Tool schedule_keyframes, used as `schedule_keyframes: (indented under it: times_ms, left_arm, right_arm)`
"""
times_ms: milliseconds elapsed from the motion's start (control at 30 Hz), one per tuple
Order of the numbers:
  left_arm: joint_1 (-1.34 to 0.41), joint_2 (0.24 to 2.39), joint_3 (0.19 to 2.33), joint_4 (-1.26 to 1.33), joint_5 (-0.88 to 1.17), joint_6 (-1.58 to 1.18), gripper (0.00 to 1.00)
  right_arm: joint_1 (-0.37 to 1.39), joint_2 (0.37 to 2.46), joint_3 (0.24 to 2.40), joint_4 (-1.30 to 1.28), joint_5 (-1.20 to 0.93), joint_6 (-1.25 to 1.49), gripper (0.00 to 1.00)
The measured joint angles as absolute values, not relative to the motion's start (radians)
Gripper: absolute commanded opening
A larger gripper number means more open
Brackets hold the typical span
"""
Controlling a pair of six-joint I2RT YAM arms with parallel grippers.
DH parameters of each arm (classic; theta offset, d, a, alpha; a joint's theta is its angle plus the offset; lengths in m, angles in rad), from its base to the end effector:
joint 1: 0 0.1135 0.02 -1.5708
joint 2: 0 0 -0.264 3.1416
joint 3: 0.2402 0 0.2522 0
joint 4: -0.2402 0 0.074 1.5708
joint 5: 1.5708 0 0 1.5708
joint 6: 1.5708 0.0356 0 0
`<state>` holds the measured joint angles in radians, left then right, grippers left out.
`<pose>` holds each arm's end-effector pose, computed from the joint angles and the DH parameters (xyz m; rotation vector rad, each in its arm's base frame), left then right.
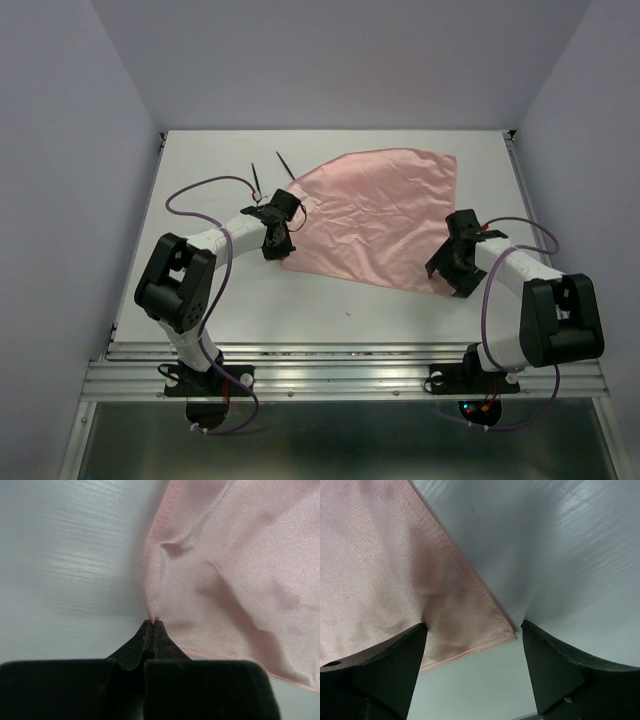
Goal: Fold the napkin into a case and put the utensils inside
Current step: Pick up the crumpled napkin from the center of the board.
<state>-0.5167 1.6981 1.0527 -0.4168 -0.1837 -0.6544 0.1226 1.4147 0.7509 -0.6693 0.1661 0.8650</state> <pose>0.2974 -0.1615 0.1807 -0.2422 2.6030 -0.1748 0.2335 0.0228 0.1646 1.0617 2.6492 -0.0477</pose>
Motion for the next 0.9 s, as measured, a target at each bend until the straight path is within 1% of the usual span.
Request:
schedule_keyframes:
  times_ms: [33,67,133,167,233,267,400,433,500,533,567,600,633,667,700,900]
  left_arm:
    - [-0.517,1.698,1.053,-0.417,-0.184,-0.654,0.00]
    - [-0.517,1.698,1.053,-0.416,-0.184,-0.654,0.00]
    - [-0.517,1.698,1.053,-0.417,-0.183,-0.654,0.00]
    - [-0.517,1.698,1.053,-0.417,-0.183,-0.654,0.00]
    - [-0.517,1.698,1.053,-0.417,-0.183,-0.654,0.00]
    - [-0.517,1.698,1.053,-0.416,-0.184,-0.654,0.00]
    - [-0.517,1.698,1.053,-0.417,-0.184,-0.654,0.00]
    - [-0.517,1.698,1.053,-0.417,-0.184,-0.654,0.00]
    - [-0.517,1.698,1.053,-0.417,-0.184,-0.654,0.00]
    - [-0.517,1.698,1.053,-0.417,-0.184,-0.654,0.00]
    - [-0.517,1.698,1.053,-0.417,-0.184,-0.654,0.00]
    - [-0.517,1.698,1.053,-0.416,-0.184,-0.654,0.00]
    - [-0.517,1.698,1.053,-0.416,-0.184,-0.654,0.00]
    - [-0.517,1.698,1.053,-0.416,-0.184,-0.654,0.00]
    - [-0.517,1.698,1.053,-0.416,-0.184,-0.653,0.00]
    - [-0.517,1.698,1.053,-0.416,-0.184,-0.651,0.00]
  right_arm:
    - [0.123,1.412,0.748,-0.667,0.167,0.868,0.79]
    - [0.123,1.407,0.741,-0.663,0.168,0.872,0.75]
    - [0.123,1.401,0.735,-0.658,0.168,0.873,0.70]
    - [0.123,1.401,0.732,-0.654,0.168,0.876,0.65]
    - [0.123,1.402,0.729,-0.651,0.168,0.877,0.59]
    - [0.123,1.402,0.728,-0.651,0.168,0.876,0.51]
    - [0.123,1.402,0.725,-0.652,0.166,0.871,0.35]
    - [0.122,1.401,0.724,-0.652,0.165,0.869,0.27]
    - [0.119,1.401,0.723,-0.650,0.164,0.869,0.20]
    - [0.118,1.399,0.722,-0.648,0.162,0.868,0.13]
    - [0.118,1.399,0.721,-0.645,0.160,0.867,0.11]
    - [0.118,1.396,0.720,-0.642,0.159,0.865,0.06]
    - [0.118,1.394,0.717,-0.636,0.157,0.868,0.06]
    - [0.118,1.393,0.715,-0.632,0.154,0.868,0.01]
    - [0.118,1.393,0.715,-0.629,0.152,0.868,0.01]
    - [0.118,1.381,0.709,-0.613,0.146,0.868,0.01]
